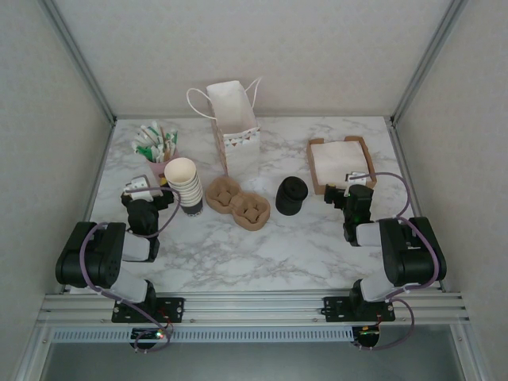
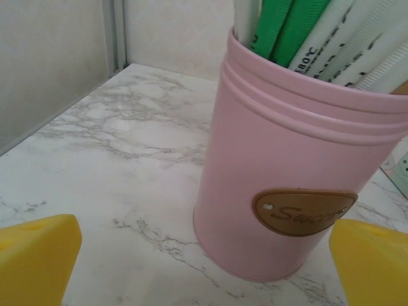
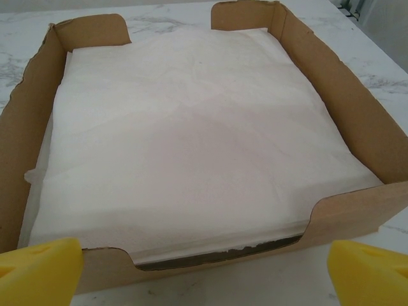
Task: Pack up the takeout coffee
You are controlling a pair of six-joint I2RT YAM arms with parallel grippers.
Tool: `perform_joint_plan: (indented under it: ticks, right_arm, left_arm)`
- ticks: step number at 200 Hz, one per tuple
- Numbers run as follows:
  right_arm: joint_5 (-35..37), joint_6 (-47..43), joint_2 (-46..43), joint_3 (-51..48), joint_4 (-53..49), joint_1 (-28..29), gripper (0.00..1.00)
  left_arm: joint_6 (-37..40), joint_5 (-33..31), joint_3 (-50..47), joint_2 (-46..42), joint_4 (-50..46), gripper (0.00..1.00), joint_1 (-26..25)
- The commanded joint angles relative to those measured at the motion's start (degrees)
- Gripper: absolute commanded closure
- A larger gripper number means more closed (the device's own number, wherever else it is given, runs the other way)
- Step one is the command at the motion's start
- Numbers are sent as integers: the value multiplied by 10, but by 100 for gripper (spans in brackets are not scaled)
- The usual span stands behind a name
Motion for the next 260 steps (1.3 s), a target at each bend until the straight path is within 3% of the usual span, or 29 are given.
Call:
perform_joint_plan:
  ticks: [1, 22, 38, 59, 89, 131, 163, 181, 194, 217, 232, 260]
  right_arm:
    - [23, -8, -42, 22, -42, -1, 1]
    - [33, 4, -84, 21, -87, 3, 1]
    - [41, 24, -117, 48, -168, 4, 1]
    - [31, 35, -164, 46, -195, 6, 1]
    - [25, 91, -262, 54, -304, 8, 1]
    - [-17, 179, -398, 94, -469, 9, 1]
    - [-65, 211, -447, 160, -595, 9, 1]
    - [-92, 218, -445, 217, -679, 9, 1]
    - [-100, 220, -433, 249, -724, 8, 1]
    - [-112, 254, -405, 285, -784, 7, 1]
    - [-168, 251, -393, 293, -783, 6, 1]
    - [-265, 244, -367, 308, -782, 5, 1]
  left_arm:
    - [13, 7, -20, -33, 44, 0, -2]
    - [7, -40, -37, -99, 18, 1, -12]
    - [-13, -76, -26, -157, -71, 1, -17]
    - [-22, -86, -23, -230, -163, 1, -31]
    - [-39, -118, -35, -389, -279, 1, -70]
    - [-135, -126, 2, -618, -503, 1, -93]
    - [-241, -131, 53, -728, -652, 1, -94]
    - [-324, -148, 110, -740, -745, 1, -93]
    - [-365, -125, 158, -725, -795, 1, -93]
    - [-340, 1, 233, -675, -825, 1, -93]
    - [-296, 110, 268, -636, -829, 0, -93]
    - [-319, 100, 332, -572, -896, 0, -92]
